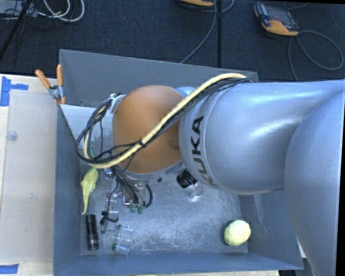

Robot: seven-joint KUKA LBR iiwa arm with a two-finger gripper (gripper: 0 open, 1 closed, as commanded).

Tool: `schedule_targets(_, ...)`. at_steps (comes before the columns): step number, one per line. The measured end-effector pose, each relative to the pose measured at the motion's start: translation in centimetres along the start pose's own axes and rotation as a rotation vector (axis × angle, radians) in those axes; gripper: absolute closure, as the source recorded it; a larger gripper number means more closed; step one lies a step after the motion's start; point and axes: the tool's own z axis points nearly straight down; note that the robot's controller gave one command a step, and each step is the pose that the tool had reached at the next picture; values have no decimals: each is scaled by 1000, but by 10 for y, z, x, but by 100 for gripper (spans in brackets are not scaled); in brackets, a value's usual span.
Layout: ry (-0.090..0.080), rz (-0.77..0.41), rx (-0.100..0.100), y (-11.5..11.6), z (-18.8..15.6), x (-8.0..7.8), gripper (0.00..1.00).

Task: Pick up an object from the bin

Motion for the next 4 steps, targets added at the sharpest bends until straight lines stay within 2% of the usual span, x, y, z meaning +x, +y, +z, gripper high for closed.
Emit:
schedule_targets(1, -7, 6, -2, -2, -5, -2, 0)
schedule_targets(2, -6, -114, -1, -22, 42, 12, 0)
schedule_targets(3, -2, -411, 0, -57, 52, 28, 0)
schedule_targets(4, -4, -668, 1, -69, 60, 36, 0)
